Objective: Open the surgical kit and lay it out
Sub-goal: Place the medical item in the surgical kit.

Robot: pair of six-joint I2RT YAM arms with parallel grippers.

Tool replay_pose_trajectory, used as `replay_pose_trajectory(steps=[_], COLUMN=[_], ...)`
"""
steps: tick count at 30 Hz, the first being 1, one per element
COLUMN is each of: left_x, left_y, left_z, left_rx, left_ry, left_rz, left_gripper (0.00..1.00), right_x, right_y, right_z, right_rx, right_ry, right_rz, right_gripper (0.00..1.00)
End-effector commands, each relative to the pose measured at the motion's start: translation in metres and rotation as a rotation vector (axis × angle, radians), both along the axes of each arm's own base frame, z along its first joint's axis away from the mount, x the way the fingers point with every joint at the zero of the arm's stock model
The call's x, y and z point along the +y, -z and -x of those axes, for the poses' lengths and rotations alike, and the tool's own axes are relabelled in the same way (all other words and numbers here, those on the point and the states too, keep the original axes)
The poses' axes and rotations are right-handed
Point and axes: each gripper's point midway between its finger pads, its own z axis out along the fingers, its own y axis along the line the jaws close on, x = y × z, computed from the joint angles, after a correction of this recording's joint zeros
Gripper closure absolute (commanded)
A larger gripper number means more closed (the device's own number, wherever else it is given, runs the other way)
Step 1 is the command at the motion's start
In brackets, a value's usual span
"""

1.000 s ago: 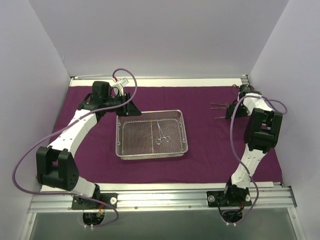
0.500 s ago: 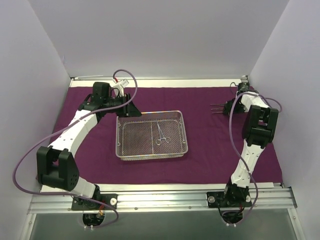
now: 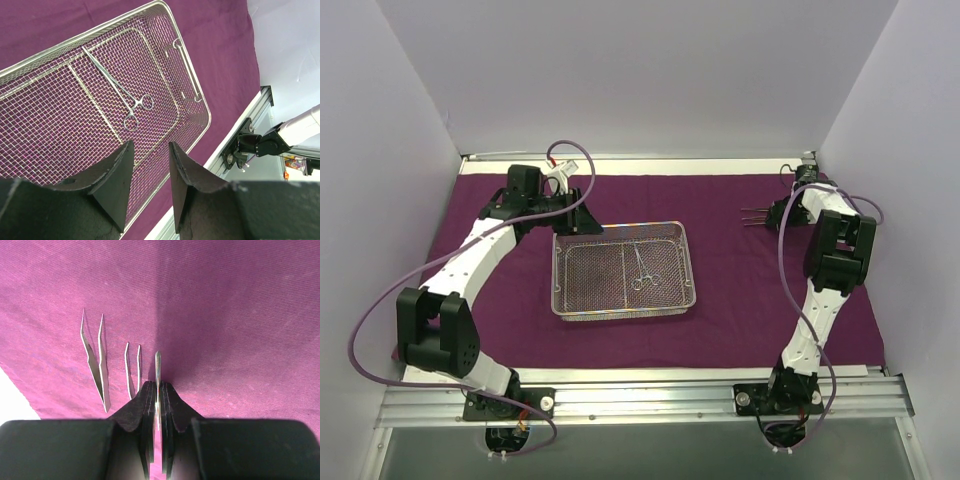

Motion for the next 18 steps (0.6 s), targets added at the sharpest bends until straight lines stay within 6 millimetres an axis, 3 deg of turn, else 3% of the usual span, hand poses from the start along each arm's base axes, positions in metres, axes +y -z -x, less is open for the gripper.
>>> replay_pose_trajectory(steps=[1, 10, 18], left_x=[-0.0012, 0.0002, 0.0009], left_y=[-0.0144, -0.0143, -0.0136], left_z=[-0.0068, -0.0059, -0.0067], left_rx=[-0.051, -0.051, -0.051], left_ry=[0.021, 0.018, 0.018], left_rz=[0.015, 0.015, 0.016], left_gripper=[0.57, 0.57, 0.57], right_x=[0.0032, 0.0027, 0.0036], right_y=[0.0055, 0.0135, 0.0123], right_z=[0.0135, 0.0210, 0.0215], right_rx=[0.059, 0.093, 0.090], right_ry=[0.022, 0.026, 0.013], right_rz=[-0.012, -0.007, -0.004], right_gripper=[1.00, 0.90, 0.74])
